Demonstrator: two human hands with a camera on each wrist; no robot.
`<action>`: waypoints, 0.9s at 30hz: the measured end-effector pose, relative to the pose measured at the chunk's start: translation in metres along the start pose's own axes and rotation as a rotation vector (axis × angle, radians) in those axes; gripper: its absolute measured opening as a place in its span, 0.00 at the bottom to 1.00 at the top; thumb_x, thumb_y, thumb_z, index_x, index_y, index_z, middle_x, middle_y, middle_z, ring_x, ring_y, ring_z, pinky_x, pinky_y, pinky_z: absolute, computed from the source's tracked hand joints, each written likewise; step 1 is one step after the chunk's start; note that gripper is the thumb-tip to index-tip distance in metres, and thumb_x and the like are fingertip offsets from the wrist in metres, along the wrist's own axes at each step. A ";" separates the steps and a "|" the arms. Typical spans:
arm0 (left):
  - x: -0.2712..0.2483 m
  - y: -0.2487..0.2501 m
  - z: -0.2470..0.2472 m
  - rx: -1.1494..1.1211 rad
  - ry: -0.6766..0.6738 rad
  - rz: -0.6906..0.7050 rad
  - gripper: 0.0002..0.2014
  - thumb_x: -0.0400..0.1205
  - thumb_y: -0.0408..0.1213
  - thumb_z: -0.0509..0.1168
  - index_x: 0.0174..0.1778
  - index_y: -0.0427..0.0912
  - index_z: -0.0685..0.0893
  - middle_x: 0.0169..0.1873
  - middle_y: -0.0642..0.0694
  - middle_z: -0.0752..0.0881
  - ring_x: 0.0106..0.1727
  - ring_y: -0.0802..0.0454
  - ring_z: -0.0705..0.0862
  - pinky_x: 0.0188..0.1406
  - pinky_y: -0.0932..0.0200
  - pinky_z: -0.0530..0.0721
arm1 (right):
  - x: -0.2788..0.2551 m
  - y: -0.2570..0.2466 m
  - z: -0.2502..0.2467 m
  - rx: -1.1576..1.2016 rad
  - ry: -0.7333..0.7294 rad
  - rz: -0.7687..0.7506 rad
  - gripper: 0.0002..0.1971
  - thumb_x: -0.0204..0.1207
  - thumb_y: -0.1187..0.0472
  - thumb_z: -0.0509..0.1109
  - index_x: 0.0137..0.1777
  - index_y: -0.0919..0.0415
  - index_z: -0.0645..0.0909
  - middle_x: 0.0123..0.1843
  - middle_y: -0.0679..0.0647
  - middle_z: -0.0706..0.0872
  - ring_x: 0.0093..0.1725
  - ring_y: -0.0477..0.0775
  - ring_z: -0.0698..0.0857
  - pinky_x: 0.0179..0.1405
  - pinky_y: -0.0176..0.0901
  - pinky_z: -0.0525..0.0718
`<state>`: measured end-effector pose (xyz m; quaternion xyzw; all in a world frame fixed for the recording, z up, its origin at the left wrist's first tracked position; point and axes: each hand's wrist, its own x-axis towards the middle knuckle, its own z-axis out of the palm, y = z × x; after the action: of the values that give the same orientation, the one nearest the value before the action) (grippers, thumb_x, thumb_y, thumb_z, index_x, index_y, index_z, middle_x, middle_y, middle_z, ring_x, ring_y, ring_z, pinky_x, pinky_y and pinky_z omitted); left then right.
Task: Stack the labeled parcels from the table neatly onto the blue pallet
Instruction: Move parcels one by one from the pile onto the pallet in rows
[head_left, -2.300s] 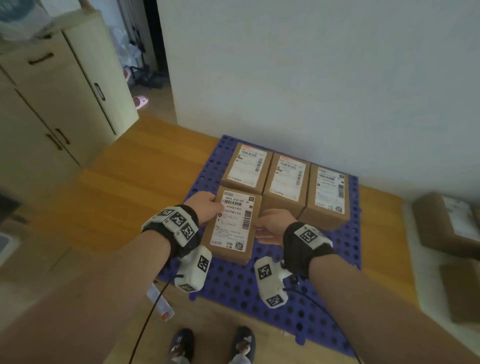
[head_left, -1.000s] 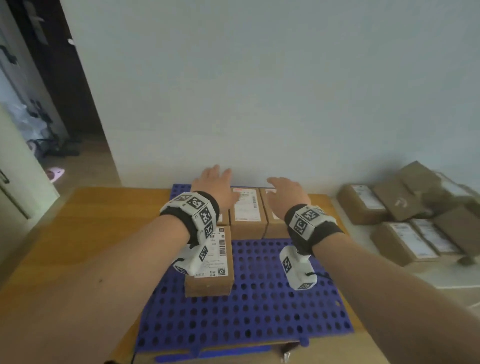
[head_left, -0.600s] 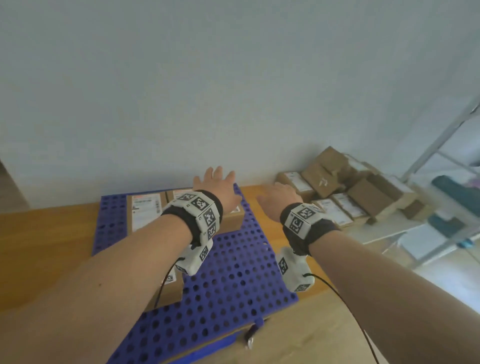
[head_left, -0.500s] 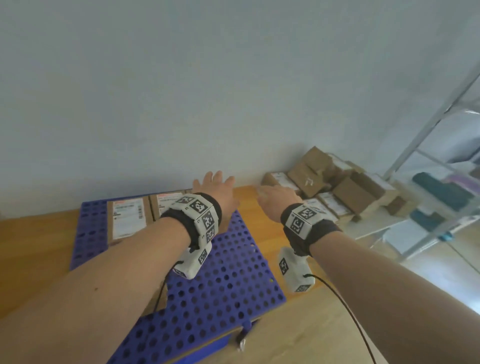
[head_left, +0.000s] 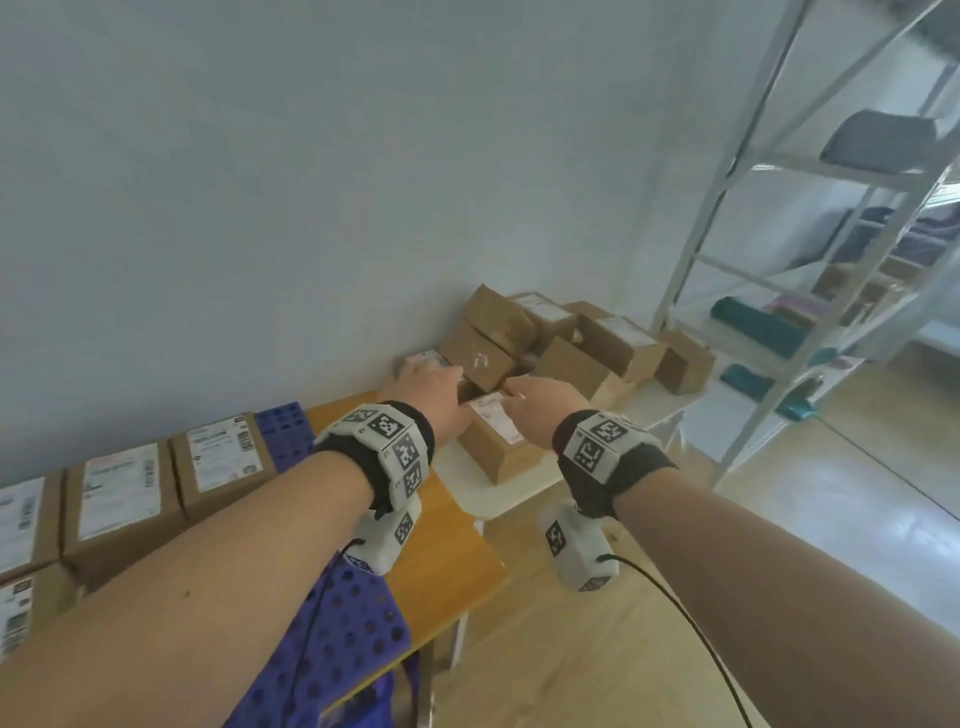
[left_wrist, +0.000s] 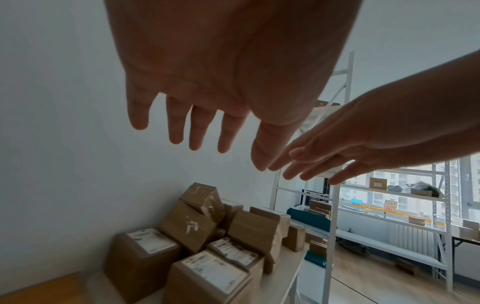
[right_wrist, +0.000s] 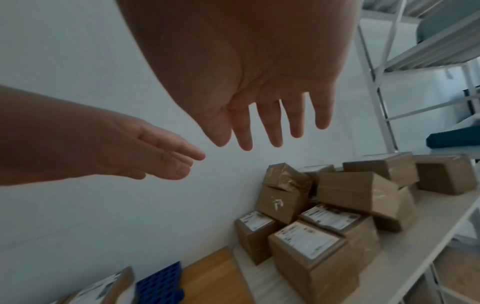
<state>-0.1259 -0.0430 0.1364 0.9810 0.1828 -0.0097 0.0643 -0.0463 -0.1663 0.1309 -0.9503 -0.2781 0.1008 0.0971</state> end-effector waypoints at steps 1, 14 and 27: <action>0.010 0.021 0.003 0.000 -0.011 0.013 0.28 0.82 0.50 0.57 0.79 0.49 0.62 0.78 0.45 0.65 0.78 0.43 0.63 0.73 0.43 0.68 | 0.004 0.020 -0.005 0.006 0.008 0.002 0.22 0.81 0.50 0.51 0.74 0.48 0.71 0.75 0.55 0.75 0.71 0.61 0.74 0.71 0.58 0.73; 0.115 0.209 0.042 0.032 -0.078 0.086 0.30 0.83 0.54 0.54 0.80 0.50 0.59 0.81 0.44 0.60 0.80 0.43 0.59 0.75 0.41 0.65 | 0.053 0.214 -0.047 0.024 0.021 0.092 0.24 0.81 0.55 0.53 0.77 0.51 0.67 0.76 0.57 0.73 0.75 0.62 0.70 0.74 0.58 0.69; 0.306 0.275 0.061 -0.011 -0.104 0.084 0.28 0.84 0.53 0.53 0.79 0.48 0.63 0.79 0.43 0.63 0.78 0.41 0.63 0.73 0.39 0.66 | 0.203 0.322 -0.082 0.006 0.002 0.163 0.23 0.80 0.57 0.54 0.76 0.49 0.68 0.71 0.58 0.75 0.71 0.63 0.71 0.70 0.59 0.72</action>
<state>0.2585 -0.1955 0.0967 0.9856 0.1379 -0.0570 0.0794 0.3053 -0.3319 0.1039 -0.9696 -0.1995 0.1081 0.0917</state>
